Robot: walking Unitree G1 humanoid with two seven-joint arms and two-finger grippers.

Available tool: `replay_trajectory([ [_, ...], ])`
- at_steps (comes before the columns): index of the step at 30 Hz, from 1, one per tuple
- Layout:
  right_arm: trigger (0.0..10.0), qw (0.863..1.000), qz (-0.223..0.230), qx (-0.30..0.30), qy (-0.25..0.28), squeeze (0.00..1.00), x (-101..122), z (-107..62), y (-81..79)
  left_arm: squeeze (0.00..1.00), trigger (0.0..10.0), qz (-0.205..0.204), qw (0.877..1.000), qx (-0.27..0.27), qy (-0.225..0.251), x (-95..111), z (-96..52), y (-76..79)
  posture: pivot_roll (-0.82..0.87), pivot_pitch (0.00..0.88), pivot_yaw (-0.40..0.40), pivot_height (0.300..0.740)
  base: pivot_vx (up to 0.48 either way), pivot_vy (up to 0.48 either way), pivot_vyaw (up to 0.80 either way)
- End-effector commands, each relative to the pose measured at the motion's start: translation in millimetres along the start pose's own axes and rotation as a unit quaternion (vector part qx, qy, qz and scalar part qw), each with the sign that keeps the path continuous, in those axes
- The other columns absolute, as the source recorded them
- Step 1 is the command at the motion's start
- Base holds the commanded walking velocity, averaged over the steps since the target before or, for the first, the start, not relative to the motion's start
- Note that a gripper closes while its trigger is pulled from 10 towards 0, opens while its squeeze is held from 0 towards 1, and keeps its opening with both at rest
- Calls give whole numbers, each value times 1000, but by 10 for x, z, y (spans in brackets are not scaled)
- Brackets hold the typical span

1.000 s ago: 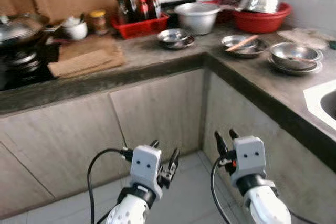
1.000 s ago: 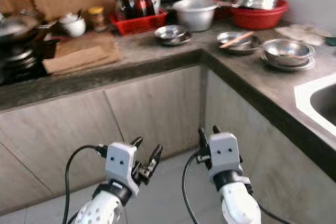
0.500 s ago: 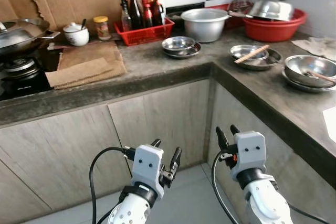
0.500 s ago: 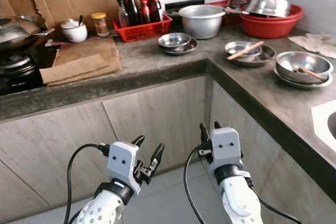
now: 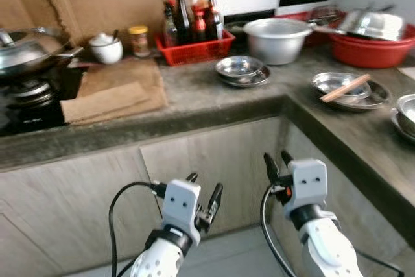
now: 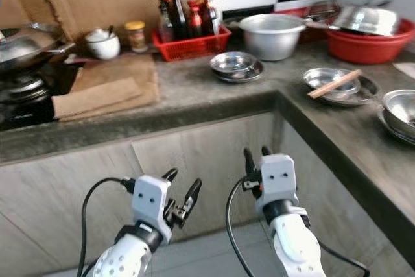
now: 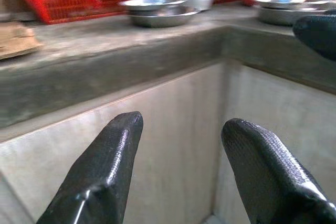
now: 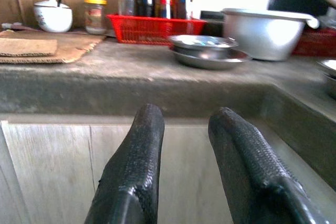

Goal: Kitchen organization

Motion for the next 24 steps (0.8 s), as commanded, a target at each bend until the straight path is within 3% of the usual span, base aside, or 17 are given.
replay_trajectory([
  [1, 10000, 1000, 2, -1, 3, 0, 7, 13, -10, 0, 10000, 2, 1000, 8, 5, 27, 17, -38, 78, 45, 7, 740, 356, 0, 0],
  [16, 10000, 1000, -12, 0, 17, 0, 69, 95, -6, 0, 10000, 4, 1000, 9, 9, 47, 43, -59, 81, 52, 3, 740, 354, 0, 0],
  [17, 10000, 1000, -16, 2, 21, 243, 82, 102, -5, 0, 10000, 4, 1000, 9, 10, 49, 47, -58, 82, 53, 3, 740, 349, 0, 0],
  [19, 10000, 1000, -19, 3, 24, 243, 90, 107, -4, 0, 10000, 4, 1000, 9, 10, 50, 49, -57, 82, 53, 3, 740, 349, 0, 0],
  [20, 10000, 999, -26, 6, 25, 1000, 95, 123, 4, 0, 10000, 3, 1000, 9, 10, 52, 54, -54, 81, 55, 4, 740, 352, 0, 0],
  [24, 10000, 996, -88, 5, 34, 1000, 134, 177, 50, 0, 10000, 4, 1000, 8, 11, 56, 59, -49, 83, 56, 4, 740, 349, 0, 0],
])
Point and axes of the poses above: a point about 5 cm out from each wrist's last joint towards the gripper, its own z axis pointing out of the wrist towards the gripper, its own x axis along the axis of the wrist's last joint, y = z × x, the point moved 4 cm from there along z, pointing out of the wrist towards the gripper, and after that the axes turned 6 degrees about -z, right-handed, at the moved point
